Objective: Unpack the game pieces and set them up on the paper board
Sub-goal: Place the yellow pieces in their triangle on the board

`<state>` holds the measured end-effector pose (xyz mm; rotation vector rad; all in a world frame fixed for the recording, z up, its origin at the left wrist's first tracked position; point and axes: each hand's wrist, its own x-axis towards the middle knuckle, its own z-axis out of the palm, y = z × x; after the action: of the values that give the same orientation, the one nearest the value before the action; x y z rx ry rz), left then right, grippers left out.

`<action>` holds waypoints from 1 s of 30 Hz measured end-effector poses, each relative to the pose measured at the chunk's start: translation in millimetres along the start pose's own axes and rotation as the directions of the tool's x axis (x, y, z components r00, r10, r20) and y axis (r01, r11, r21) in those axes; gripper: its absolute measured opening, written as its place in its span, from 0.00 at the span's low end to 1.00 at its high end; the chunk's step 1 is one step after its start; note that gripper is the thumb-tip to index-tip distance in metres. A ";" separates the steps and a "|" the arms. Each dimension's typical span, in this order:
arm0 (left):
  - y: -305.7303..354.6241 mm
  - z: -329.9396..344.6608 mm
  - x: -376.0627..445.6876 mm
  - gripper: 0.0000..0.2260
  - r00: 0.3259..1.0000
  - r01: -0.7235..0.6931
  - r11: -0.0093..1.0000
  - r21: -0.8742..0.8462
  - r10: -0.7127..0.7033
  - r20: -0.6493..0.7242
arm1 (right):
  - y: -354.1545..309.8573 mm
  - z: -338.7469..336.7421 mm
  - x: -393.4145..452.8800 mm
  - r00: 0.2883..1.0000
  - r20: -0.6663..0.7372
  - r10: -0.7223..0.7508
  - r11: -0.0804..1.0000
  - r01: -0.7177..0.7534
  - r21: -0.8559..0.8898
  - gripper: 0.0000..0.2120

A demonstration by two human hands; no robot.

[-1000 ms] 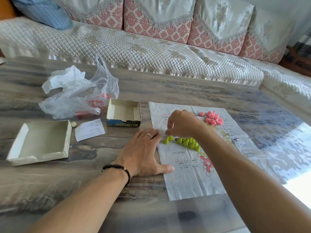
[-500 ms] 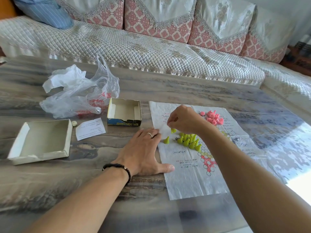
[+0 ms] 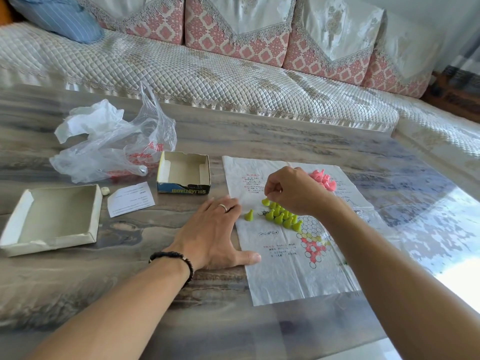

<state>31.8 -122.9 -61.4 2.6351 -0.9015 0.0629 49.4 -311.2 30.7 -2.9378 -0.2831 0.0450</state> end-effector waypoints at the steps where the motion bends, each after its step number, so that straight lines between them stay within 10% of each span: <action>1: 0.1 -0.2 0.2 0.50 1.000 0.002 1.000 0.003 -0.002 0.006 | 0.6 1.0 -1.5 1.000 0.003 -0.004 1.000 0.004 -0.014 0.07; 30: -0.2 -0.1 -0.1 0.49 1.000 -0.010 1.000 0.008 0.010 -0.012 | -13.1 12.7 -9.9 0.996 0.018 -0.082 0.996 0.082 0.040 0.05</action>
<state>31.9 -122.7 -61.4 2.6348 -0.9119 0.0854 36.6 -298.1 20.9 -2.8852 -0.4008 0.0669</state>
